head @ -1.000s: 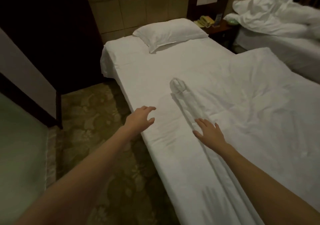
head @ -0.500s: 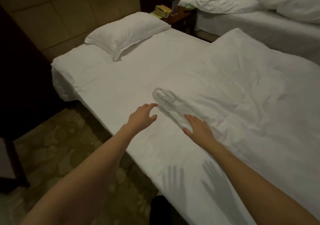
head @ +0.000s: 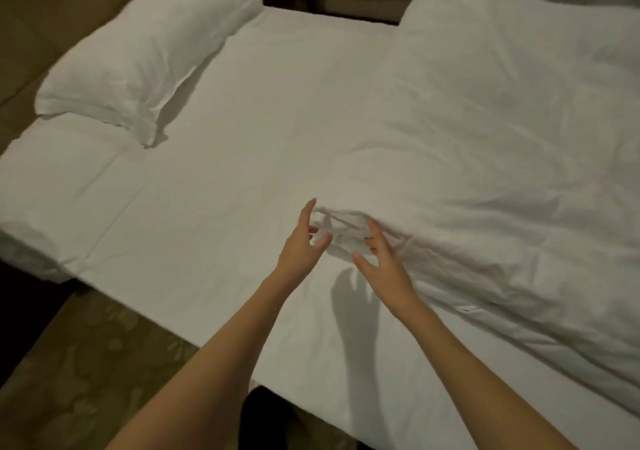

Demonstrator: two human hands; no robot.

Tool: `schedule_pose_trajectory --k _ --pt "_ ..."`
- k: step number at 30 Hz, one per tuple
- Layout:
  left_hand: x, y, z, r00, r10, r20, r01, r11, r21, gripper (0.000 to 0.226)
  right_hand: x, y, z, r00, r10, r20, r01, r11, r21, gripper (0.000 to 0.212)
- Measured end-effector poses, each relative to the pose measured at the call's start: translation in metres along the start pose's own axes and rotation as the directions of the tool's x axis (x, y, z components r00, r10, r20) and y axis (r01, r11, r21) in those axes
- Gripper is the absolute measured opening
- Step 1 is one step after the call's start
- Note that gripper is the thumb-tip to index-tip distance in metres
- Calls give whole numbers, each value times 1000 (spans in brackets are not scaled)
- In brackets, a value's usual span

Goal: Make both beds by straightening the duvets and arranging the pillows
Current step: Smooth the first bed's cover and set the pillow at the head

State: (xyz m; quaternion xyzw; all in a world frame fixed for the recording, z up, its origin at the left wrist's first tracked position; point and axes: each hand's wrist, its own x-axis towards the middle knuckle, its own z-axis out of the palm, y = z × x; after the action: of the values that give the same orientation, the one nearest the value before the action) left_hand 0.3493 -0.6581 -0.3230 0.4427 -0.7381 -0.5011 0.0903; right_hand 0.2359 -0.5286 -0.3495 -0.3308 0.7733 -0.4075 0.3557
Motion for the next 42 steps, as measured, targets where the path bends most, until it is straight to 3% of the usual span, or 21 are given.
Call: schedule_pose_trajectory --k 6,11,13,17,21,27,31,39,42 --pt "48 -37 -18 976 8 216 20 992 -125 64 24 -14 50 966 131 -223 -80 972 220 69" --pt "78 -68 -26 947 65 315 -29 992 -119 85 46 -28 76 902 167 -399 -11 930 366 78" --pt "86 -71 -21 946 100 308 -62 989 -132 87 54 -30 77 870 147 -470 58 917 394 81" --pt "88 -77 -10 976 164 140 -147 981 -124 77 65 -16 80 805 167 -569 118 895 430 67" --pt "86 -103 -4 977 211 -42 -214 973 -91 72 71 -1 96 786 171 -595 129 895 428 69" --pt "79 -123 1 933 309 -182 -331 938 -102 57 74 5 105 721 134 -680 224 883 412 65" --pt "91 -108 11 904 417 -91 -418 908 6 57 70 13 104 738 108 -667 226 890 395 67" --pt "88 -131 2 920 389 38 -391 917 73 39 63 28 106 797 101 -596 148 923 355 77" --pt "84 -133 -8 887 455 74 -461 877 132 33 58 31 113 808 112 -579 144 915 377 78"
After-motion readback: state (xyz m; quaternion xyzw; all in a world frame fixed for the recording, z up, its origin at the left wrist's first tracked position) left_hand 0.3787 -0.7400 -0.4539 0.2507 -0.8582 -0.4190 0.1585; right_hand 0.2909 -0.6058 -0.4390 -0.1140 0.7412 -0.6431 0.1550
